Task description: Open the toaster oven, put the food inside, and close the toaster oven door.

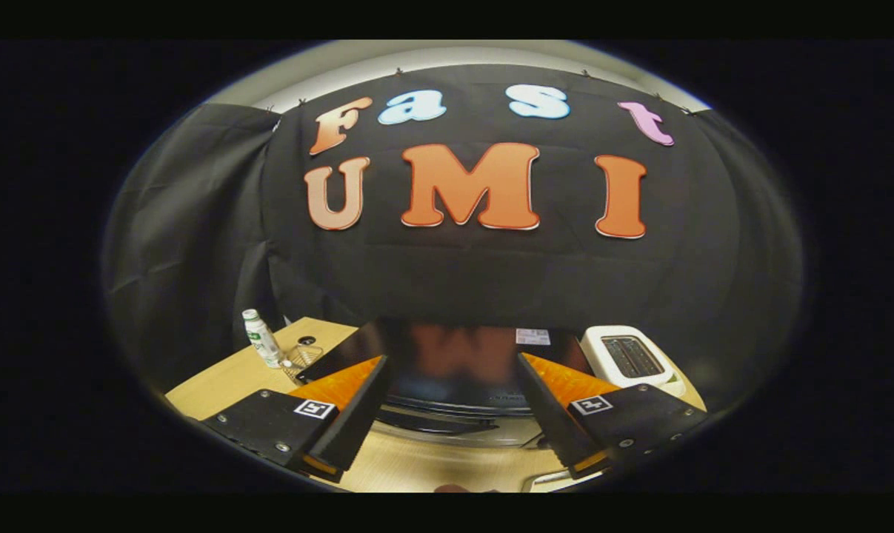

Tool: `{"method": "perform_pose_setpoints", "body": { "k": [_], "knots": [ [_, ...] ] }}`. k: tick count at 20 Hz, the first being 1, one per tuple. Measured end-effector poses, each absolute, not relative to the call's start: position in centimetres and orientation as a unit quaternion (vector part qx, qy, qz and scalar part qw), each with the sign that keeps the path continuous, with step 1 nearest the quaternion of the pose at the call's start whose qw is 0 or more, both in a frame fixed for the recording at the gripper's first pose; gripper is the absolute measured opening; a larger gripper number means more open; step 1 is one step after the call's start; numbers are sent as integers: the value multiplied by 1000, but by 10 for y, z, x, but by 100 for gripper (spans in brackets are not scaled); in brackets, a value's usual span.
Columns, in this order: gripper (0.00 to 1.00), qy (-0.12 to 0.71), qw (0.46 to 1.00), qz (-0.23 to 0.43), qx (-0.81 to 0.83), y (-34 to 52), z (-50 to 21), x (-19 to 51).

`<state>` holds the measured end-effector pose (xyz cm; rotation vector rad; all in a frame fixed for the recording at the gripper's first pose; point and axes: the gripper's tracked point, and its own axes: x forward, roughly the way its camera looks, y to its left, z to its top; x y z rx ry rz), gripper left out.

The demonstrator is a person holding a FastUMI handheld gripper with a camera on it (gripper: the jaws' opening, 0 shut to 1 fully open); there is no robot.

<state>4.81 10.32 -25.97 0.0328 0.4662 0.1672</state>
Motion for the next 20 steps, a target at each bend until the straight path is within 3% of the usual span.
{"method": "perform_pose_setpoints", "body": {
  "k": [8,13,20],
  "knots": [
    [100,285,956,68,25,114,-316,43],
    [99,257,964,66,13,120,-315,34],
    [86,257,963,67,39,127,-311,8]
  ]
}}
